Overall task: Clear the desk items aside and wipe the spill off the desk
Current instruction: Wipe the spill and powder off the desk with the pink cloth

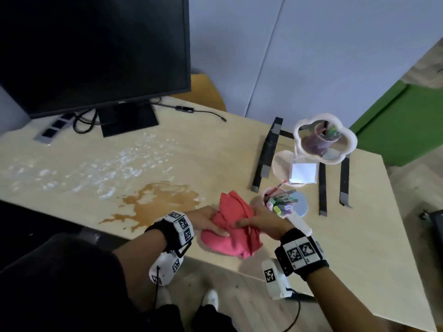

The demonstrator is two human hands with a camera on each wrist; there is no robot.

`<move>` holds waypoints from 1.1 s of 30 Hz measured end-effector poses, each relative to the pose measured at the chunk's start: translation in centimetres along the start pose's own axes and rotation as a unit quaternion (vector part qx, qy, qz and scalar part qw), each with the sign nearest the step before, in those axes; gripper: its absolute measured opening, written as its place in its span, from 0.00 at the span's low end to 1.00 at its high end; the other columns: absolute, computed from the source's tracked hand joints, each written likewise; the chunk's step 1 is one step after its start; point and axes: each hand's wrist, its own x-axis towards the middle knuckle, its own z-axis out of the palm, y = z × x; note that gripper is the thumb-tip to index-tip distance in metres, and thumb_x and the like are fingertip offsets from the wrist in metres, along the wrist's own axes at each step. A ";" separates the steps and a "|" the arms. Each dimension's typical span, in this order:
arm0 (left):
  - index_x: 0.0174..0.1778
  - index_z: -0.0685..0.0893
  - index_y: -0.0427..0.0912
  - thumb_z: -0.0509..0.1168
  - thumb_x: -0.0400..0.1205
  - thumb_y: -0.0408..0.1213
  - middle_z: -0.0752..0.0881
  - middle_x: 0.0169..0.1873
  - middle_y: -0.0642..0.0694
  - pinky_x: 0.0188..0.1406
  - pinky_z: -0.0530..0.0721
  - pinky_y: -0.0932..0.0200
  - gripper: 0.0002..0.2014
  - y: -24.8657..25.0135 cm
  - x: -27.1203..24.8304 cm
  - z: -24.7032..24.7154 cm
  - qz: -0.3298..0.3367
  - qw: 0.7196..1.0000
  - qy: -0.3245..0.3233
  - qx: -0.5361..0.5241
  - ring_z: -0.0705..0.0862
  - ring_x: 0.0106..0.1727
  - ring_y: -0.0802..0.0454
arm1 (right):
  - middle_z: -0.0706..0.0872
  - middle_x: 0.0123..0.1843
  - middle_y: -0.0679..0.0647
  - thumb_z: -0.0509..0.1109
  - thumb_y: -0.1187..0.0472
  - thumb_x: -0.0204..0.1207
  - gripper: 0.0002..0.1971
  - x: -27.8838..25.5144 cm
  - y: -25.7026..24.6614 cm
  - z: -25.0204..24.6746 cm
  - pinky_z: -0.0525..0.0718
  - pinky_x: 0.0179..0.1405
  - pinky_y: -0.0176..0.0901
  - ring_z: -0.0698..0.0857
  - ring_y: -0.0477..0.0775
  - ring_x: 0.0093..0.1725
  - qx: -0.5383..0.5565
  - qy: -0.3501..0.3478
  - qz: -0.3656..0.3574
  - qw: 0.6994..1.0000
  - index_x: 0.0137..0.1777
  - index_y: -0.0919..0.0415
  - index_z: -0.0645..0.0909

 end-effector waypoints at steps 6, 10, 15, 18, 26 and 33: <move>0.60 0.84 0.39 0.84 0.58 0.47 0.89 0.56 0.40 0.60 0.85 0.40 0.35 -2.2 -4.3 -6.5 0.006 0.987 0.140 -0.075 0.88 0.56 0.40 | 0.85 0.61 0.66 0.84 0.53 0.54 0.40 3.7 -3.0 3.7 0.85 0.60 0.61 0.87 0.66 0.58 0.145 -0.025 0.009 0.989 0.64 0.68 0.75; 0.63 0.77 0.35 0.79 0.69 0.35 0.83 0.60 0.37 0.51 0.89 0.43 0.28 -2.5 -7.2 -10.0 0.036 0.961 0.197 -0.189 0.87 0.57 0.37 | 0.85 0.60 0.66 0.72 0.61 0.73 0.20 5.6 -4.6 5.7 0.88 0.54 0.54 0.87 0.65 0.56 0.228 -0.017 -0.009 0.974 0.63 0.66 0.75; 0.71 0.70 0.42 0.74 0.73 0.31 0.79 0.66 0.37 0.56 0.87 0.43 0.31 -3.4 -8.1 -11.8 0.063 0.907 0.258 -0.326 0.83 0.59 0.44 | 0.87 0.54 0.66 0.64 0.64 0.79 0.16 8.1 -6.7 8.2 0.90 0.48 0.53 0.90 0.59 0.45 0.356 0.013 -0.012 0.934 0.66 0.68 0.74; 0.76 0.62 0.54 0.81 0.62 0.40 0.79 0.66 0.38 0.59 0.83 0.33 0.48 -4.4 -8.1 -12.0 0.036 0.916 0.266 -0.297 0.81 0.65 0.37 | 0.90 0.47 0.64 0.63 0.64 0.81 0.16 9.0 -7.2 9.6 0.90 0.43 0.55 0.91 0.58 0.41 0.377 0.027 0.009 0.926 0.66 0.70 0.74; 0.55 0.85 0.47 0.73 0.74 0.28 0.87 0.54 0.49 0.54 0.87 0.38 0.16 -5.5 -9.6 -13.3 0.054 0.938 0.285 -0.188 0.86 0.54 0.44 | 0.90 0.42 0.59 0.80 0.53 0.63 0.31 8.8 -7.0 7.4 0.90 0.35 0.45 0.90 0.55 0.39 0.360 0.045 -0.009 0.932 0.61 0.69 0.75; 0.63 0.80 0.45 0.67 0.79 0.28 0.83 0.60 0.47 0.62 0.80 0.52 0.17 -9.6 -11.7 -15.6 0.082 0.873 0.480 -0.015 0.81 0.60 0.53 | 0.85 0.56 0.60 0.60 0.56 0.83 0.14 6.9 -7.8 2.8 0.87 0.41 0.53 0.86 0.61 0.50 0.227 0.159 -0.072 0.958 0.66 0.57 0.75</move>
